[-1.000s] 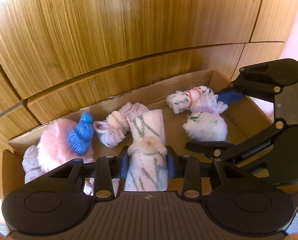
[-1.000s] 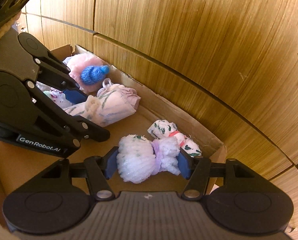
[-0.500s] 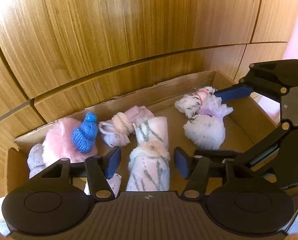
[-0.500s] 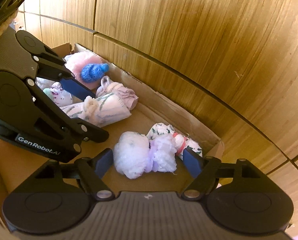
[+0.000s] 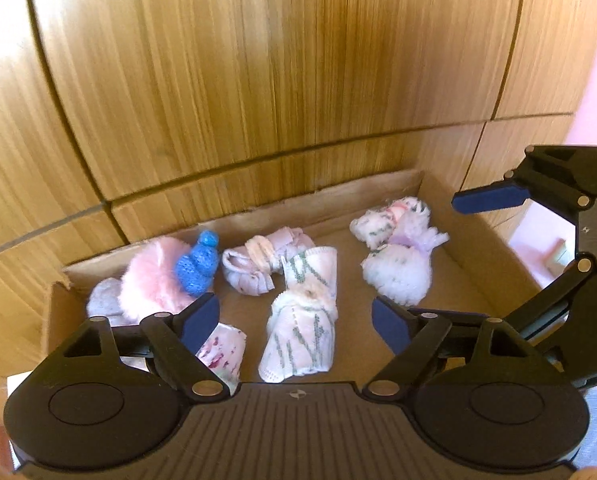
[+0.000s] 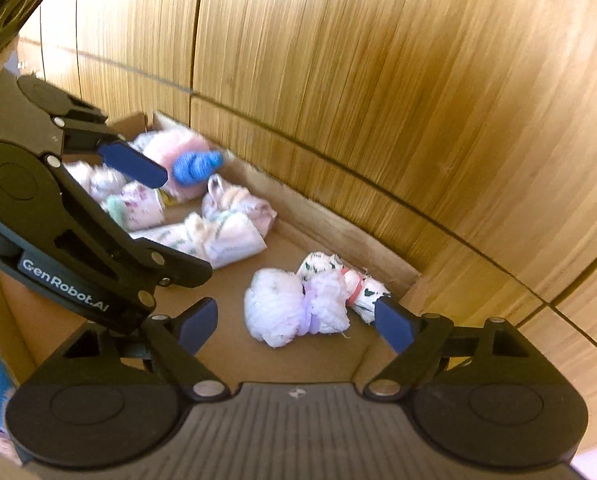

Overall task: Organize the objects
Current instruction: 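Carry both bundles into the tray and lower them beside the others, then open both grippers and withdraw them from the tray over the towel, then grasp the orange roll with the left gripper while the right grasps the white blue-loop bundle, then carry both bundles into the tray and lower them beside the others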

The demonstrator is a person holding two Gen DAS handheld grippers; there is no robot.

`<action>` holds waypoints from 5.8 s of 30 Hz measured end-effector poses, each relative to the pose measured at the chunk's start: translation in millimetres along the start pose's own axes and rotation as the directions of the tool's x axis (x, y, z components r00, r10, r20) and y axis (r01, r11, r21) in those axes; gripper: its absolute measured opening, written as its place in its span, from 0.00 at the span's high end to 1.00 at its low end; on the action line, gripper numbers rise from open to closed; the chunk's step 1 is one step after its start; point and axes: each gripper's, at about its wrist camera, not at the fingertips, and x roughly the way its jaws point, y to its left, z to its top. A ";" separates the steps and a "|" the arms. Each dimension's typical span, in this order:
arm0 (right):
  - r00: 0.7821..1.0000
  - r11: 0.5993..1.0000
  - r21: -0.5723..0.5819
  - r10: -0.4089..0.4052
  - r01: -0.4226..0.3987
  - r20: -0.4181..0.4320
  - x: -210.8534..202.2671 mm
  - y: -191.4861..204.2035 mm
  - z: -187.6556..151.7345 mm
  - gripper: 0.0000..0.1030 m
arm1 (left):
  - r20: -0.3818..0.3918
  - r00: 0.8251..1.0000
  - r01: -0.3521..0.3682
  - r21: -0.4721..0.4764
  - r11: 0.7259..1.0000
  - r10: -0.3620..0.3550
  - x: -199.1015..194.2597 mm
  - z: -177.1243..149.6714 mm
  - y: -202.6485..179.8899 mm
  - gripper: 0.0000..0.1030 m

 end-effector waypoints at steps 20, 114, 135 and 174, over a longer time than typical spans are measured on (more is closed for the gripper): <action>0.990 0.965 0.232 -0.135 0.123 0.038 -58.6 32.9 -1.7 0.01 | 0.100 0.987 -0.111 -0.149 0.983 0.127 -72.5 -29.9 9.2 0.01; 0.863 0.878 -0.120 0.477 -0.462 0.168 -117.5 157.0 -148.4 0.62 | 0.034 0.983 0.186 -0.186 0.965 -0.183 -94.2 -177.2 27.0 0.61; 0.898 0.947 0.022 0.295 -0.319 0.326 -176.8 77.6 -115.8 0.64 | 0.128 0.985 0.130 -0.109 0.986 -0.116 -148.5 -133.3 33.9 0.61; 0.969 0.972 -0.059 0.230 -0.226 0.087 -15.1 11.7 -39.6 0.63 | -0.099 0.989 0.119 0.115 0.986 -0.108 24.3 -20.6 -26.7 0.61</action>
